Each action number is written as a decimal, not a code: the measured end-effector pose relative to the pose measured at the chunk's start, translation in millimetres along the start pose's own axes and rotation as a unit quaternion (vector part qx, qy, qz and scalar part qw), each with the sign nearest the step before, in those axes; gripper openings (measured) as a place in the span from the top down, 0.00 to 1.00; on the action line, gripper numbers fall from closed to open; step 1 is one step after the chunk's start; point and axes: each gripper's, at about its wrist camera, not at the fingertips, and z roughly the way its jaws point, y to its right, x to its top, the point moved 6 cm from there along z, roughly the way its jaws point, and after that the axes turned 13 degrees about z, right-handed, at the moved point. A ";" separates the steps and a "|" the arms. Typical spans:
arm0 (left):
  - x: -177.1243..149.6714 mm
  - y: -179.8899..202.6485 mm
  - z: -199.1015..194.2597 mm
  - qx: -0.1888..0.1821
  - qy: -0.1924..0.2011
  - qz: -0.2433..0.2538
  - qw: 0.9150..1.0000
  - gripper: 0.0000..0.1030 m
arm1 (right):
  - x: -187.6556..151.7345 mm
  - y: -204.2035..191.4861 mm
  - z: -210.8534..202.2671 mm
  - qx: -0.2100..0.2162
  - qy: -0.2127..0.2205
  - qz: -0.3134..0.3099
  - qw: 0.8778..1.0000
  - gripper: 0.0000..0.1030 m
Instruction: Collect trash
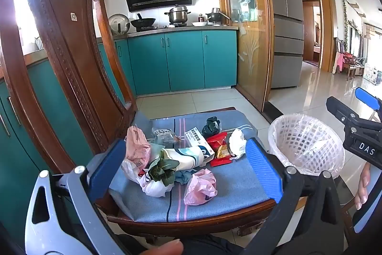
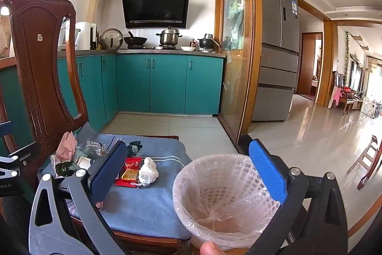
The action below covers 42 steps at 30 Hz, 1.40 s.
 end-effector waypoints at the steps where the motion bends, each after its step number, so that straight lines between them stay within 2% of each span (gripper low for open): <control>1: -3.2 0.0 4.2 0.000 0.000 0.000 1.000 0.03 | 0.0 -0.3 0.0 0.000 0.000 -0.001 1.000 0.03; 42: -7.0 -1.1 6.4 -0.003 -0.008 -0.003 1.000 0.03 | -6.5 -2.4 0.1 0.009 -0.001 -0.009 1.000 0.03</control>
